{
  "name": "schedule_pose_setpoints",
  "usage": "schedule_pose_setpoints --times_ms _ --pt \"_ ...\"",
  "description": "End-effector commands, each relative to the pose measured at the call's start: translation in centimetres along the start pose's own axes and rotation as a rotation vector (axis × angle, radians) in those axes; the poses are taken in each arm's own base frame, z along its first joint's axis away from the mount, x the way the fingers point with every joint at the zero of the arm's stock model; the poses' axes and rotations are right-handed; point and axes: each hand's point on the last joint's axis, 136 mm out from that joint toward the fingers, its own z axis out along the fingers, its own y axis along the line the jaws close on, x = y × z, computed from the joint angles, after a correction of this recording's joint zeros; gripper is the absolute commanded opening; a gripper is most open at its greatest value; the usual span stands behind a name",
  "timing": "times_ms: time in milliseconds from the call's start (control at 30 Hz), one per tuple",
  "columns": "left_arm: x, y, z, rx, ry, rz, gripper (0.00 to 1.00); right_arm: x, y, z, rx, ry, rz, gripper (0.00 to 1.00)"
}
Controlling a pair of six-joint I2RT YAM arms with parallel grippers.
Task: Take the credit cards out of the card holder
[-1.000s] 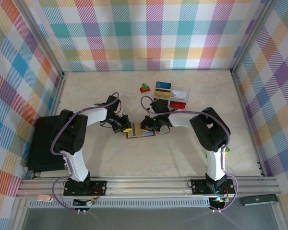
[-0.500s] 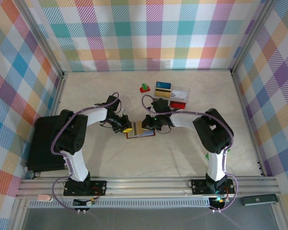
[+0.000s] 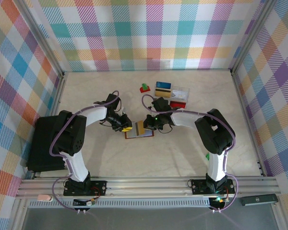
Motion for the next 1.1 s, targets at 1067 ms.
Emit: schedule_pose_setpoints --times_ms 1067 --pt "0.6 1.4 2.3 -0.095 0.034 -0.046 0.08 -0.3 2.1 1.1 -0.047 0.027 0.02 0.15"
